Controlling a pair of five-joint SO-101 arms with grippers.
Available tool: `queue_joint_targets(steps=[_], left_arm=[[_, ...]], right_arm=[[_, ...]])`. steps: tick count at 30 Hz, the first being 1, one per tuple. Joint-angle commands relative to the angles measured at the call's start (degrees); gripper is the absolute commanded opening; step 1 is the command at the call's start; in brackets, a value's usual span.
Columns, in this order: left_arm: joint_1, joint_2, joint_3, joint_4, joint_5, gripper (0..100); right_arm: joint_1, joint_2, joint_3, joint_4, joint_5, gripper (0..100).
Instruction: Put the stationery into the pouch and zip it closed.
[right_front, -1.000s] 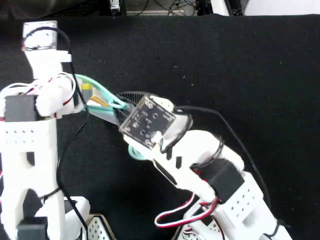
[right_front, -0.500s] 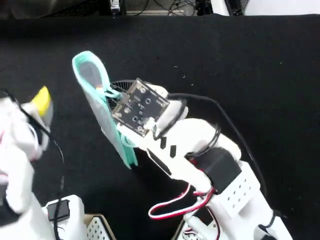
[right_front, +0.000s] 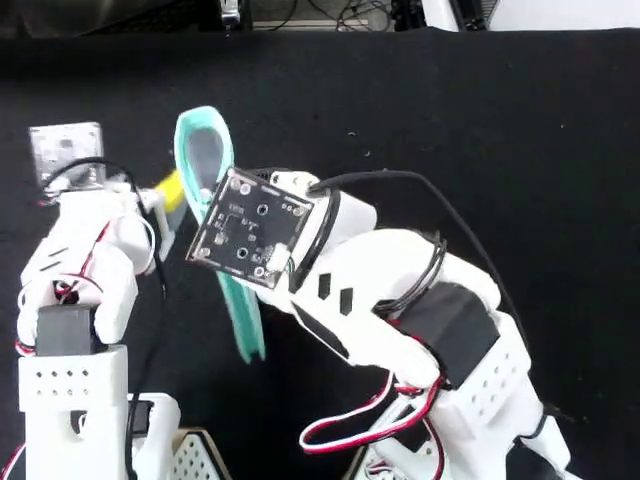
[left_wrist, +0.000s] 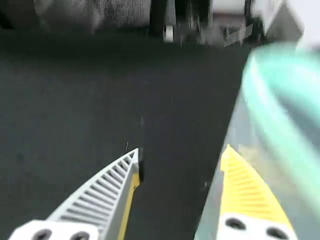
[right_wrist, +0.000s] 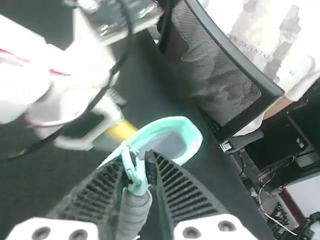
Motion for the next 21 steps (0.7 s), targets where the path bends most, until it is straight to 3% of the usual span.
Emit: queue_joint_targets(steps=[1,8,13,21], left_arm=[[-1.5,-1.2,-0.3,-3.8,3.6,26],[-1.2,-9.8,-5.4,14.9,3.0,26],[0.4,-23.1,-9.2,24.4,-2.7,26],[20.3,-37.8,-5.6,28.9,-7.2,32]], right_arm=[[0.4,0.2,-3.9,0.3,2.4,1.2],[2.7,2.0,-4.0,0.2,4.2,1.2],[2.7,4.9,-4.4,-0.4,4.9,1.2],[2.8,5.2,-5.0,-1.1,4.9,1.2]])
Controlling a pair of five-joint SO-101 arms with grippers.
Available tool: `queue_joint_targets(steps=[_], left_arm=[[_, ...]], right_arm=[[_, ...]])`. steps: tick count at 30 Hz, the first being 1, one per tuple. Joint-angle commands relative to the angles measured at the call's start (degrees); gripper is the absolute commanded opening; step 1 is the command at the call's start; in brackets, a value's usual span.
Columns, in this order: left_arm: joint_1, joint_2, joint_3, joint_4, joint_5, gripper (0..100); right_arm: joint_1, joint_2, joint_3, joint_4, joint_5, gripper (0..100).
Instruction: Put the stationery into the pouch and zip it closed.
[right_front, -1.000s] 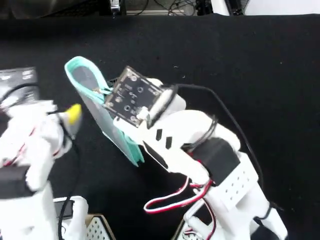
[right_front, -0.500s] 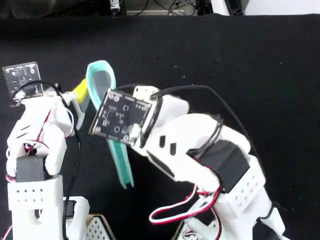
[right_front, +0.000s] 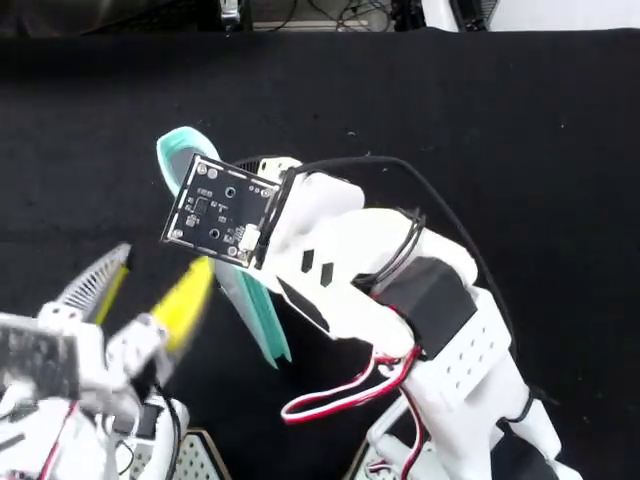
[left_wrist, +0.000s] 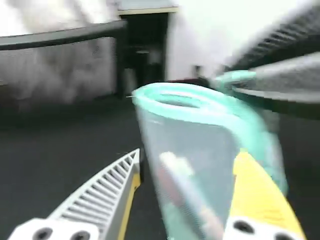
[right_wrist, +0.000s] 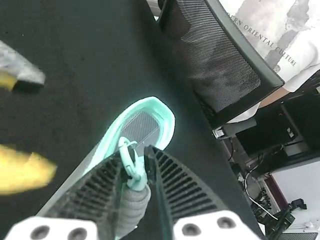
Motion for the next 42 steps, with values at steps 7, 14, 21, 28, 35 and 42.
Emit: queue_joint_targets(steps=[7,14,21,28,35,42], left_arm=[[12.2,-3.1,8.7,-7.4,2.1,32],[7.2,-3.2,20.7,-18.3,1.8,32],[-1.1,-3.7,17.2,-12.6,1.8,32],[-0.7,-3.3,12.4,-12.7,1.8,32],[4.4,-2.8,18.2,-22.7,1.8,32],[4.7,0.5,21.1,-24.4,1.8,22]], right_arm=[[0.9,0.0,-3.4,-0.2,0.4,1.2],[1.7,-0.1,-3.7,3.3,0.5,1.2],[5.0,-0.1,-5.5,3.8,1.0,1.2],[4.8,0.0,-5.2,4.8,2.1,1.2],[4.7,-0.1,-5.2,6.9,2.1,1.2],[4.8,-0.1,-5.2,6.5,2.1,1.2]])
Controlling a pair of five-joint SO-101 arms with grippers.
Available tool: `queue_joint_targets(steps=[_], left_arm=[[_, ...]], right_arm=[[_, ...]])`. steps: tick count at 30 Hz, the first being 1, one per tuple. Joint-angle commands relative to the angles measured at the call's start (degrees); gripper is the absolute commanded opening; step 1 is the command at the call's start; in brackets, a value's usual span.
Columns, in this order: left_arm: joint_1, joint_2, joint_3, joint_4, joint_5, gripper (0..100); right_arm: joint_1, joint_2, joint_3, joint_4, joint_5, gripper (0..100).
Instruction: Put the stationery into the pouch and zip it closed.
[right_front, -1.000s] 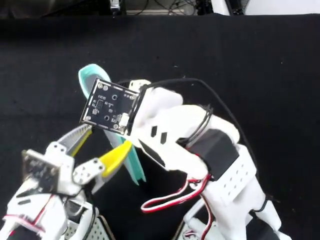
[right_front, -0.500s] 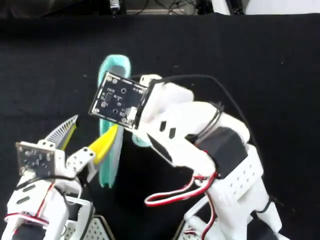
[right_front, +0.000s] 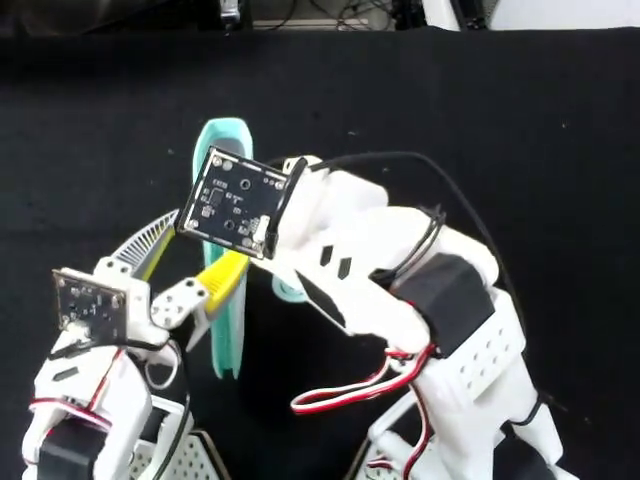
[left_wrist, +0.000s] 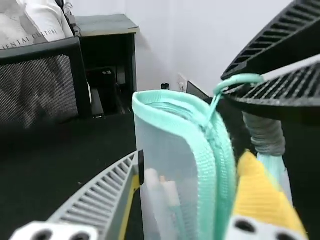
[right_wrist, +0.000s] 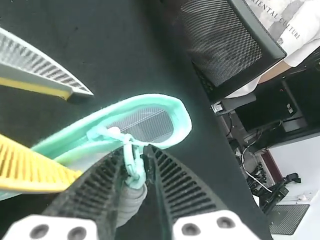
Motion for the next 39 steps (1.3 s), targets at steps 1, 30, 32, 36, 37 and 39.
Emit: queue_joint_targets(steps=[1,30,32,36,37,39], left_arm=[[0.4,0.8,-0.1,-1.2,0.3,17],[0.7,-5.9,-0.2,8.4,-2.5,3],[0.7,-6.2,0.0,8.4,-2.5,3],[0.8,-7.0,0.0,9.5,-3.1,3],[0.8,-7.1,0.0,10.1,-4.0,3],[0.8,-7.1,0.0,11.0,-5.1,3]], right_arm=[[1.1,-0.2,-2.7,-0.4,0.5,1.2],[9.7,2.8,5.8,-20.5,-8.4,1.2],[11.0,4.4,5.5,-21.3,-8.4,1.2],[14.3,7.3,5.4,-25.1,-8.4,1.2],[15.1,8.0,5.4,-25.9,-8.4,1.2],[16.0,9.7,5.4,-27.1,-8.4,1.2]])
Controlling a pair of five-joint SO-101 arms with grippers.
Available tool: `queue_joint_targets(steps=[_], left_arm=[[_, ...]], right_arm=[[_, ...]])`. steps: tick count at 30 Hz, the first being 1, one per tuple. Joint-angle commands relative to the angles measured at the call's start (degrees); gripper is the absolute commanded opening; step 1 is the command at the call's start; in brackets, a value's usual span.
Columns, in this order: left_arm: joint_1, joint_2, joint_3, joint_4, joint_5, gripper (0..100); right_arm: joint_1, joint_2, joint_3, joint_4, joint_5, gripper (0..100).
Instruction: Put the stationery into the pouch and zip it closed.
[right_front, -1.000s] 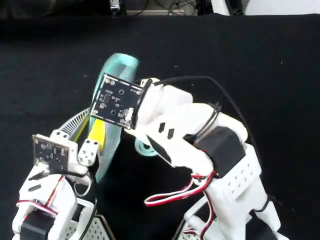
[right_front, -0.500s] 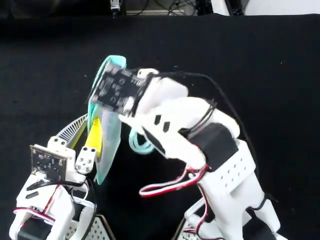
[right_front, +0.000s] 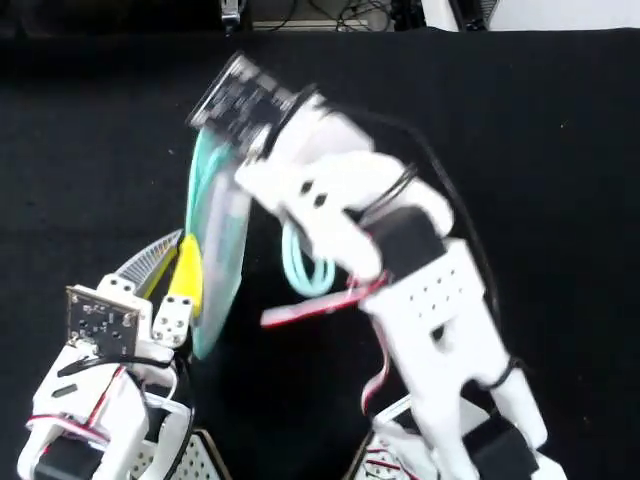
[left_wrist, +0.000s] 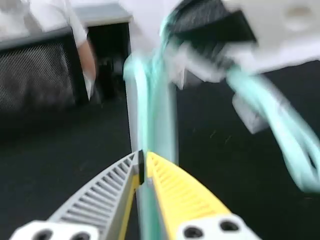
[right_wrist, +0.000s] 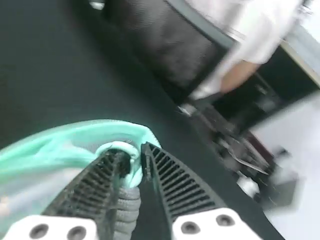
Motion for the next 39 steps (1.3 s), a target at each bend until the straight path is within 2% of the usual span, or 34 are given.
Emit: queue_joint_targets(steps=[1,4,13,15,18,20,33,39], left_arm=[[0.7,-0.1,-0.1,1.2,-1.8,3],[0.7,-0.1,-0.1,0.8,-1.8,3],[0.2,-0.1,-0.6,-4.0,-1.9,4],[0.2,-0.1,-1.0,-5.3,-1.7,8],[0.2,-0.1,-3.7,-5.3,-1.4,20],[0.2,-0.1,-5.7,-5.3,0.5,25],[0.5,0.3,-3.2,-6.2,0.4,24],[0.6,0.3,-1.6,-9.1,0.4,11]], right_arm=[[3.8,1.8,-1.1,-3.2,-0.4,1.2],[3.1,2.4,-0.7,-1.9,-0.4,1.2],[-7.4,-7.4,-1.0,4.6,0.0,1.2],[-8.6,-9.3,-1.1,5.6,0.0,1.2],[-10.1,-10.9,-1.1,8.4,0.0,1.2],[-11.0,-11.5,-1.1,10.0,0.0,1.2],[-13.5,-17.6,-0.7,14.7,0.0,1.2],[-13.5,-17.5,-0.7,14.7,-0.2,1.2]])
